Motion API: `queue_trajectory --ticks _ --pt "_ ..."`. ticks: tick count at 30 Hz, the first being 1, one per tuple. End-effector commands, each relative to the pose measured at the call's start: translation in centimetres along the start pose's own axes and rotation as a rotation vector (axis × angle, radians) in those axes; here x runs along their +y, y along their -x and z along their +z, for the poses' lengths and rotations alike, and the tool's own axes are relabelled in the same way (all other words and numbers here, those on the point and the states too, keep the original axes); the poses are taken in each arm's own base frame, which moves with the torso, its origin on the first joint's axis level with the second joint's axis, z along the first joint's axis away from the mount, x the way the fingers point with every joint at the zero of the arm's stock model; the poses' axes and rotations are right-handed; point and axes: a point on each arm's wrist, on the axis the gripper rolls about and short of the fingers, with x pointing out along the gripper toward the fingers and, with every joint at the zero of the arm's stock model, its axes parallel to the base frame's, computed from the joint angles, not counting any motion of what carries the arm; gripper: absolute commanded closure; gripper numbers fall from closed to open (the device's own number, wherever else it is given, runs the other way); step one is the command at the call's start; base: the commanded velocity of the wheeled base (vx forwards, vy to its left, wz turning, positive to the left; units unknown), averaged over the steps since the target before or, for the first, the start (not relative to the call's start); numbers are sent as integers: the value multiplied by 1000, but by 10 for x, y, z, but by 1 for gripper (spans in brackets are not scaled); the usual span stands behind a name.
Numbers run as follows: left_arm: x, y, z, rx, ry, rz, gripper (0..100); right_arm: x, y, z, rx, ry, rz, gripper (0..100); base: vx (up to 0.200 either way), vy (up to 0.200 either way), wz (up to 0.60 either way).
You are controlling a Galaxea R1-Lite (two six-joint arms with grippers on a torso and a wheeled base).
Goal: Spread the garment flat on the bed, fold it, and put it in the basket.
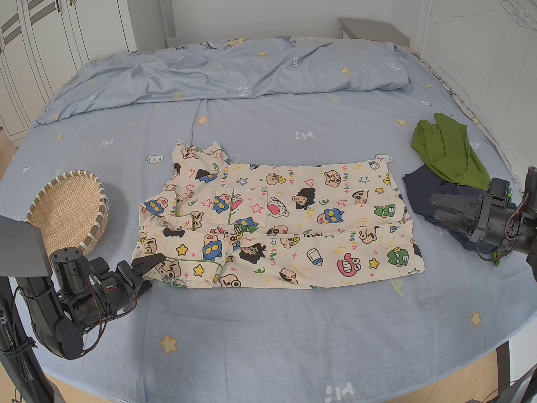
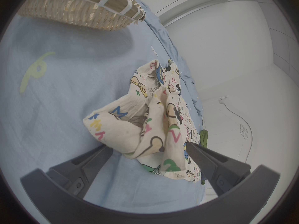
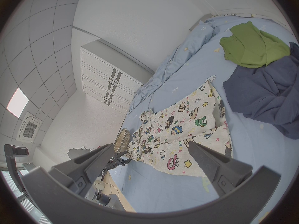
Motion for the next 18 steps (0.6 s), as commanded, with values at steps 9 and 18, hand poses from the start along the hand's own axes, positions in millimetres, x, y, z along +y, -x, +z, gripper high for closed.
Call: queue_trajectory --ticks 9,18 --pt "1 9 -5 7 8 17 0 0 0 0 0 0 0 0 0 0 0" --pt "4 -8 -1 -37 3 36 0 0 1 1 -3 1 0 0 0 0 0"
